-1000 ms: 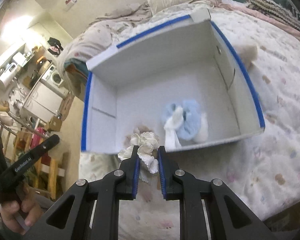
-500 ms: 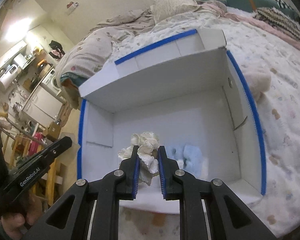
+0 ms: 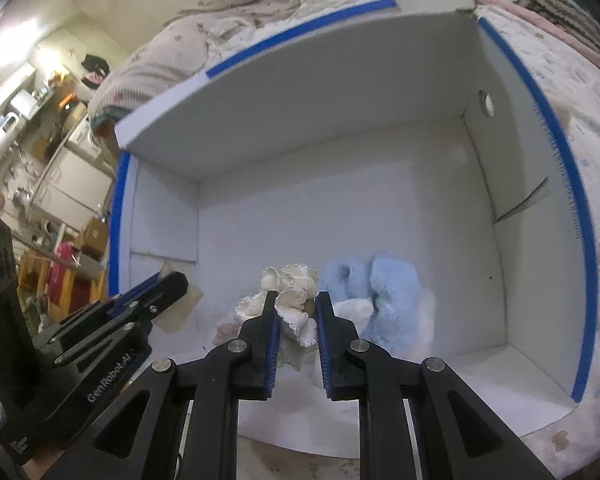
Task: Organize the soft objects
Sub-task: 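Carry the tan piece and white scrunchie into the box and open both grippers, then lift both open grippers out of the box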
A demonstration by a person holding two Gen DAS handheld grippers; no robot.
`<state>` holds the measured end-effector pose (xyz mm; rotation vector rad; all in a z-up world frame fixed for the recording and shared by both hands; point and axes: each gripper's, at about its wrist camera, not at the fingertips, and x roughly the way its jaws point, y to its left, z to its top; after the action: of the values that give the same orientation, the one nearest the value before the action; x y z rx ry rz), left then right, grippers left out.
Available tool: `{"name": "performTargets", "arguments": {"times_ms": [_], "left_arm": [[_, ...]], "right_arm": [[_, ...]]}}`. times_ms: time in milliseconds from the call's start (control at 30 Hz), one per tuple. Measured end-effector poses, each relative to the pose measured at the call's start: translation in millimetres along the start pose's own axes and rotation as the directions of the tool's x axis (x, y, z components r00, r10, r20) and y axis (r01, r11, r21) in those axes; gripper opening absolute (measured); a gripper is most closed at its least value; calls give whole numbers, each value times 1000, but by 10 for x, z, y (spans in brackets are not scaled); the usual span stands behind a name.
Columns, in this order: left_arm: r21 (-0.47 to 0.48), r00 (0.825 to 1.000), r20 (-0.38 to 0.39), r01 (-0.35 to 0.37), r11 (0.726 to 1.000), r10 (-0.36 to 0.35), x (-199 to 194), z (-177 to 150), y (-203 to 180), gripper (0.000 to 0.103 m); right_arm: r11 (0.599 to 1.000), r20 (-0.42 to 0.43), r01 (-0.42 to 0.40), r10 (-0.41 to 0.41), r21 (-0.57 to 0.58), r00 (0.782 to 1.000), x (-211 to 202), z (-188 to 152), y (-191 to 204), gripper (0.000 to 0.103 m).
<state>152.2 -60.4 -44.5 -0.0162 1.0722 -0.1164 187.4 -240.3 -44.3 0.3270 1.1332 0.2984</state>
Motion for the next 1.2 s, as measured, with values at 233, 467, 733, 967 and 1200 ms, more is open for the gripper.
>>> {"name": "performTargets", "arguments": {"times_ms": [233,467,733,967,1200], "left_arm": [[16,999,-31,-12,1000,13,115,-60,-10,10],[16,1000,-26,-10,1000,10,122,-61,-18,10],[29,1000,-16,-19,999,20,107,-52,-31,18],[3,1000,-14,-11,1000,11,69,-38,24,23],[-25,999,37,-17,1000,18,-48,5,70,63]], "right_arm": [[1000,-58,12,-12,13,998,128,12,7,19],[999,-74,28,-27,20,997,152,8,-61,19],[998,-84,50,-48,22,995,162,7,-85,25],[999,-76,30,-28,33,997,132,10,-104,43],[994,2,-26,26,104,1000,-6,66,-190,75]]}}
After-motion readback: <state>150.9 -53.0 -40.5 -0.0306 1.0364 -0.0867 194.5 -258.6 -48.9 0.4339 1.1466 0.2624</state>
